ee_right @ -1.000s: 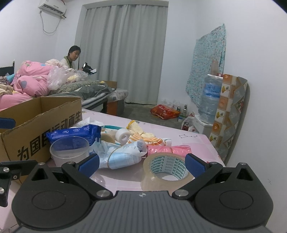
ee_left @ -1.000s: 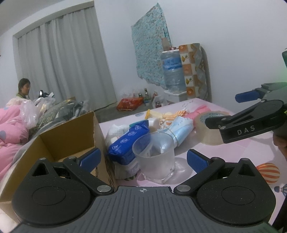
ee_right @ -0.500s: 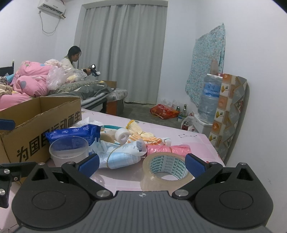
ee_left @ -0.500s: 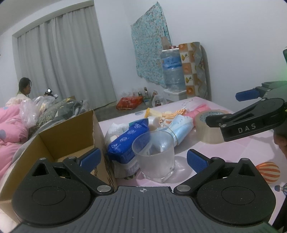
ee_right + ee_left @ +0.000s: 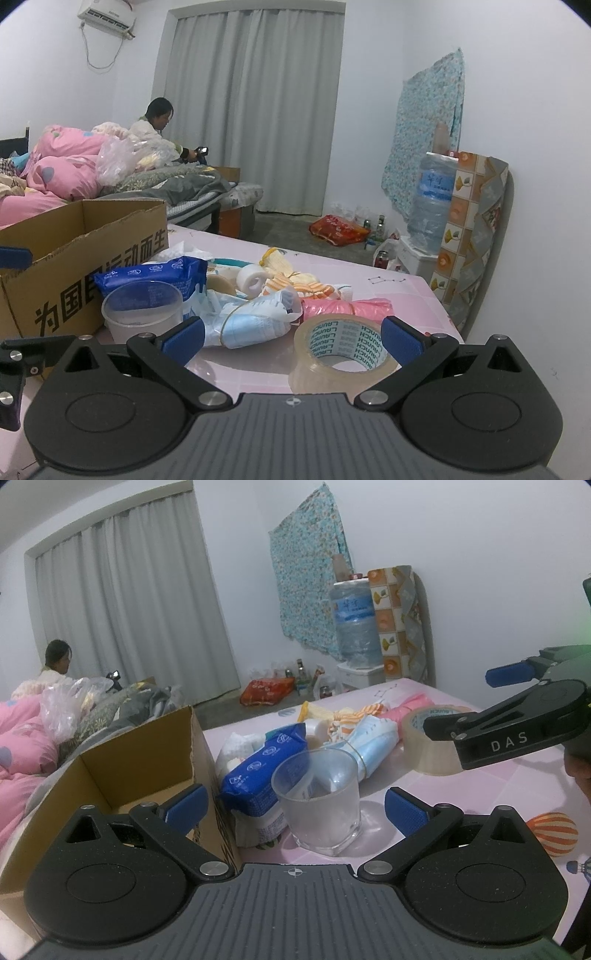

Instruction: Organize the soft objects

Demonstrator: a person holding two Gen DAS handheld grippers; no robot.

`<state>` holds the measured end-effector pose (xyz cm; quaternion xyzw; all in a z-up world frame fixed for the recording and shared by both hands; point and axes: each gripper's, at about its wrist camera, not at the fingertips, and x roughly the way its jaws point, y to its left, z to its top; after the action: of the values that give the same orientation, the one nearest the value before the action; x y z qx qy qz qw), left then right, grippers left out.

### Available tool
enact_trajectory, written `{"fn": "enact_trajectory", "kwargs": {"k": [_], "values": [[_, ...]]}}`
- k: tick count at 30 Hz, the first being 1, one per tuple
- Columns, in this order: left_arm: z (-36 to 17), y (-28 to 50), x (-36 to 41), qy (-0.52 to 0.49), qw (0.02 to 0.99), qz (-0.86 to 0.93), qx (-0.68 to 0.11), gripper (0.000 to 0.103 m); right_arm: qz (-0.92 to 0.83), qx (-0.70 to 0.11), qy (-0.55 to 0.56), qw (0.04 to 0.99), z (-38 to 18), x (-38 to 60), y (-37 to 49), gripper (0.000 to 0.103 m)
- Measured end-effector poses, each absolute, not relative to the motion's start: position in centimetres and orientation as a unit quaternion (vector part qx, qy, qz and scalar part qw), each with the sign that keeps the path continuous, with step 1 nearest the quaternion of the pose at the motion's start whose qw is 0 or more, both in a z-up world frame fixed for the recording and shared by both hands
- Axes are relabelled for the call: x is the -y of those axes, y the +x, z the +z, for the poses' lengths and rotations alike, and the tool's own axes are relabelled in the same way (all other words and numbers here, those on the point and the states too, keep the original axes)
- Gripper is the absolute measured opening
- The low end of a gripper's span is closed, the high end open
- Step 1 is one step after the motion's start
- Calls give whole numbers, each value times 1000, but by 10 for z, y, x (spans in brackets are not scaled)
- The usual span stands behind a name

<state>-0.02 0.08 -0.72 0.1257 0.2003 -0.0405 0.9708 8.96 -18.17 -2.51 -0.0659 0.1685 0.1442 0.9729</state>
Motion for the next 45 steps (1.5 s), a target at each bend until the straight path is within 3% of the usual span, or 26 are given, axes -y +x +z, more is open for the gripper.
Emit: {"fn": "enact_trajectory", "kwargs": {"k": [45], "values": [[-8,0,-1,120,972,-41,-200,102,146,-168,-70,972,-26,180,89,49]]}}
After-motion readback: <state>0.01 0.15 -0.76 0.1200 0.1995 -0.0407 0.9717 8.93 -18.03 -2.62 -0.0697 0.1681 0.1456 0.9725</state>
